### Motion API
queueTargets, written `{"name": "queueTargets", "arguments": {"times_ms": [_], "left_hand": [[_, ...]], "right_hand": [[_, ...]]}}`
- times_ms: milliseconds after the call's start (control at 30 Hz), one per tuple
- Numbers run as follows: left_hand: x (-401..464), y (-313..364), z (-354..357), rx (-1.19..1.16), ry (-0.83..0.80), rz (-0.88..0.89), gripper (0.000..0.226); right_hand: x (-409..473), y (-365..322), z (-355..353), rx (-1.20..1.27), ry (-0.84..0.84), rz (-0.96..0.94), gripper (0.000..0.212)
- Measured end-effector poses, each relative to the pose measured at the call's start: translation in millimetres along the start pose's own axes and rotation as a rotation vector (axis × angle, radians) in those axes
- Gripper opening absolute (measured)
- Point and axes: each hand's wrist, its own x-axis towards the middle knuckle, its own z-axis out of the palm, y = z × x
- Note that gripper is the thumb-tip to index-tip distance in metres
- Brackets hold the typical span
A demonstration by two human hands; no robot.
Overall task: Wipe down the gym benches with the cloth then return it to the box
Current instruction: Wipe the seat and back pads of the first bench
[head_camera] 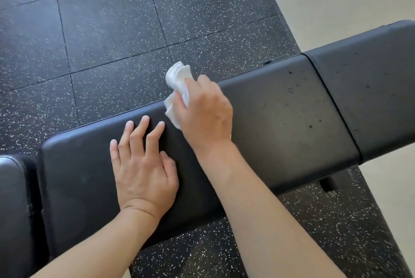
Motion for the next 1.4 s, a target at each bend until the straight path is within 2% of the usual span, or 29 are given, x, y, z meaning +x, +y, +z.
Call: {"name": "queueTargets", "arguments": {"times_ms": [100,200,300,400,533,733,833,900,967,1033,1133,1267,1400], "left_hand": [[-0.4,-1.5,0.9,0.005,-0.001,0.007,0.054],[-0.4,-1.6,1.2,0.004,0.011,0.01,0.057],[-0.1,-0.6,0.9,0.007,0.011,0.011,0.057],[0.5,-2.1,1.5,0.02,0.0,0.015,0.058],[-0.1,-3.2,2.6,0.023,0.006,0.015,0.057],[0.0,-1.4,2.3,0.003,0.012,0.005,0.056],[0.5,-1.4,2.4,0.002,0.011,0.007,0.057],[0.5,-1.3,2.7,0.015,0.018,0.016,0.058],[0.1,-1.5,2.3,0.02,0.024,0.02,0.057],[0.4,-1.9,2.4,0.021,0.025,0.021,0.057],[-0.4,-2.4,1.5,0.011,0.02,0.01,0.057],[0.7,-1.3,1.5,-0.005,0.022,0.01,0.056],[1.0,-1.6,1.3,0.003,0.022,0.015,0.056]], "right_hand": [[-33.1,-1.2,-3.5,0.036,-0.007,-0.147,0.026],[-59.2,34.8,-25.6,0.024,0.0,-0.221,0.033],[-59.7,82.7,-52.2,-0.045,0.043,-0.163,0.04],[-32.7,103.0,-57.8,-0.07,0.105,-0.012,0.03],[9.3,59.2,-30.9,-0.124,0.039,0.074,0.033],[32.5,-34.6,28.1,-0.123,-0.197,-0.188,0.031],[22.5,-22.2,20.2,-0.028,-0.143,-0.291,0.034],[21.5,1.9,5.0,-0.011,-0.08,-0.315,0.047],[33.4,31.6,-9.7,-0.015,-0.037,-0.251,0.046],[55.6,56.2,-18.1,-0.027,-0.075,-0.136,0.032],[80.3,67.6,-17.1,-0.127,-0.116,-0.007,0.031],[68.5,55.1,-7.6,-0.257,-0.077,0.016,0.033],[37.3,24.3,-0.6,-0.2,-0.027,-0.049,0.031]]}}
